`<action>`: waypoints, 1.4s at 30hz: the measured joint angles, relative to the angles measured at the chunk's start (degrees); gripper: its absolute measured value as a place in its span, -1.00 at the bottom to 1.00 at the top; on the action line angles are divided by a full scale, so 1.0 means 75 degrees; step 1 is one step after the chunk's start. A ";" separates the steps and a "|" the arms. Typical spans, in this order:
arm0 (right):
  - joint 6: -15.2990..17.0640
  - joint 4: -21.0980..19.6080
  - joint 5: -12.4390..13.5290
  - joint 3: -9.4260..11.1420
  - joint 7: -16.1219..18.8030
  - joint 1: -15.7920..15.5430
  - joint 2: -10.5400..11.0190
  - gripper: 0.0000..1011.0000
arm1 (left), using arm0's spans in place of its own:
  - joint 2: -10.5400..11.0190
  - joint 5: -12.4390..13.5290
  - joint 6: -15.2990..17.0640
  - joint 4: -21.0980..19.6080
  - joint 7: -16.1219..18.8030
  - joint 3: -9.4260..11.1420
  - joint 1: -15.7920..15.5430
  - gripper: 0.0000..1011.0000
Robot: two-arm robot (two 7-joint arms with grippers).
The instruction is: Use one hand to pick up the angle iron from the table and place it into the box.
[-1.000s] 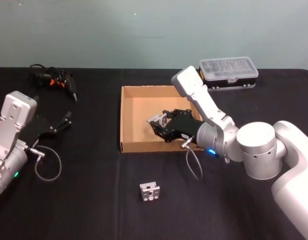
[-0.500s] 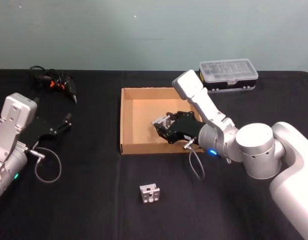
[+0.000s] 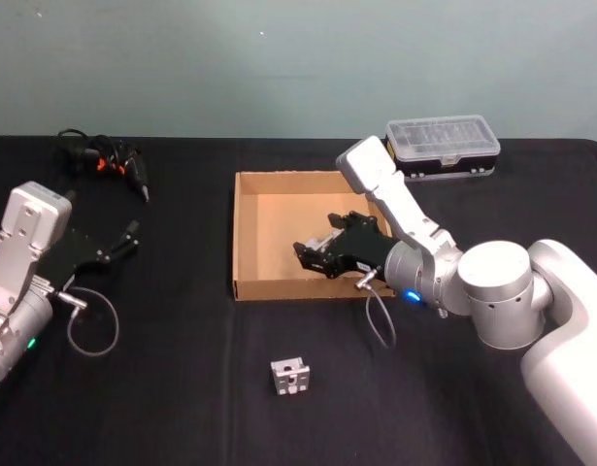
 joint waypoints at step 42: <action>-0.0754 -0.3295 0.1523 0.0721 0.2191 -0.1249 0.2638 0.98 | 0.0000 0.0000 0.0000 0.0000 0.0000 0.0000 0.0000 0.98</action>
